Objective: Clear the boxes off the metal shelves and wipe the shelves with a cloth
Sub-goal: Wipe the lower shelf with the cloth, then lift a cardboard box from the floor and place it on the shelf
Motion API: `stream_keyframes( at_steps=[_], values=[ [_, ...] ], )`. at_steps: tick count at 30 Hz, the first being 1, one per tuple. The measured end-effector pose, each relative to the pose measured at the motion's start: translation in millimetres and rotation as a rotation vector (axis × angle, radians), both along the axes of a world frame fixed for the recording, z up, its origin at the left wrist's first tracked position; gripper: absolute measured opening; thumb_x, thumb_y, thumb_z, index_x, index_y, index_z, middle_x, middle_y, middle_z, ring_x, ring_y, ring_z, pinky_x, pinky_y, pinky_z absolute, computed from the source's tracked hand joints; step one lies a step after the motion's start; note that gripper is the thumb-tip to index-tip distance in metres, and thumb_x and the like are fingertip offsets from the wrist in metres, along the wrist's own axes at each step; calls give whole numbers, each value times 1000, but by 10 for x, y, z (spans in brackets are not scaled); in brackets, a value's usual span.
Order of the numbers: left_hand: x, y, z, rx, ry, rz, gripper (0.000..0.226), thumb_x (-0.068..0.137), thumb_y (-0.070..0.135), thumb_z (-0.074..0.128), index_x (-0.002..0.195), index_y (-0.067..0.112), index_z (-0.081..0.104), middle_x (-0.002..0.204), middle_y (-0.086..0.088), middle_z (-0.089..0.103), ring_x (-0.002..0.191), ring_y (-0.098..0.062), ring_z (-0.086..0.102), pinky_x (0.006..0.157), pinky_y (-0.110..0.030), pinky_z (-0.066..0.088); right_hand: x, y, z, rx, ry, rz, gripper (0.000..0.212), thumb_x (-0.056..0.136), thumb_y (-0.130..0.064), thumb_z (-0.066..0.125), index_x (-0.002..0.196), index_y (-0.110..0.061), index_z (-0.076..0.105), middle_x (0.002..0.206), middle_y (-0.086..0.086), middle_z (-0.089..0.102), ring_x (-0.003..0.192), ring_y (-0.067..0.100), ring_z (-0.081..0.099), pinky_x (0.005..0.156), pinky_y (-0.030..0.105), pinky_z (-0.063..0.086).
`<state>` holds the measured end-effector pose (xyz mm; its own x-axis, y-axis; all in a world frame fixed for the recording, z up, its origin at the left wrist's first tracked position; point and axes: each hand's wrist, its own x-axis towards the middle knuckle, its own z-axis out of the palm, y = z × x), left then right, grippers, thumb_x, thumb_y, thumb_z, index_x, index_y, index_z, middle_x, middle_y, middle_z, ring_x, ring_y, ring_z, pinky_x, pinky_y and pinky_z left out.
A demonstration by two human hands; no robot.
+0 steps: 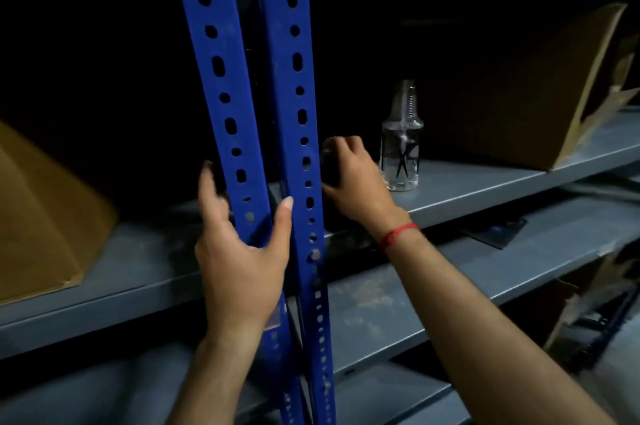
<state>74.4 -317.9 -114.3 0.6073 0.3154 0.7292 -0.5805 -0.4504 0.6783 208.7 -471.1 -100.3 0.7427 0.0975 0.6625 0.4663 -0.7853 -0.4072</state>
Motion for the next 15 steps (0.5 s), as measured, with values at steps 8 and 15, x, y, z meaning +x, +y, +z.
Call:
stream_keyframes(
  at_steps=[8, 15],
  values=[
    [99, 112, -121, 2, -11, -69, 19, 95, 21, 66, 114, 20, 61, 93, 20, 71, 87, -1, 70, 71, -14, 55, 295, 40, -161, -178, 131, -35, 54, 92, -37, 64, 138, -16, 45, 136, 13, 46, 117, 38, 51, 95, 47, 47],
    [100, 163, -123, 82, -58, -17, 18, 94, 22, 70, 104, 24, 55, 84, 24, 65, 77, 3, 68, 64, -16, 55, 7, 12, -100, -111, -112, -47, 60, 88, -39, 69, 140, -15, 51, 138, 6, 55, 124, 27, 51, 100, 35, 45]
  ],
)
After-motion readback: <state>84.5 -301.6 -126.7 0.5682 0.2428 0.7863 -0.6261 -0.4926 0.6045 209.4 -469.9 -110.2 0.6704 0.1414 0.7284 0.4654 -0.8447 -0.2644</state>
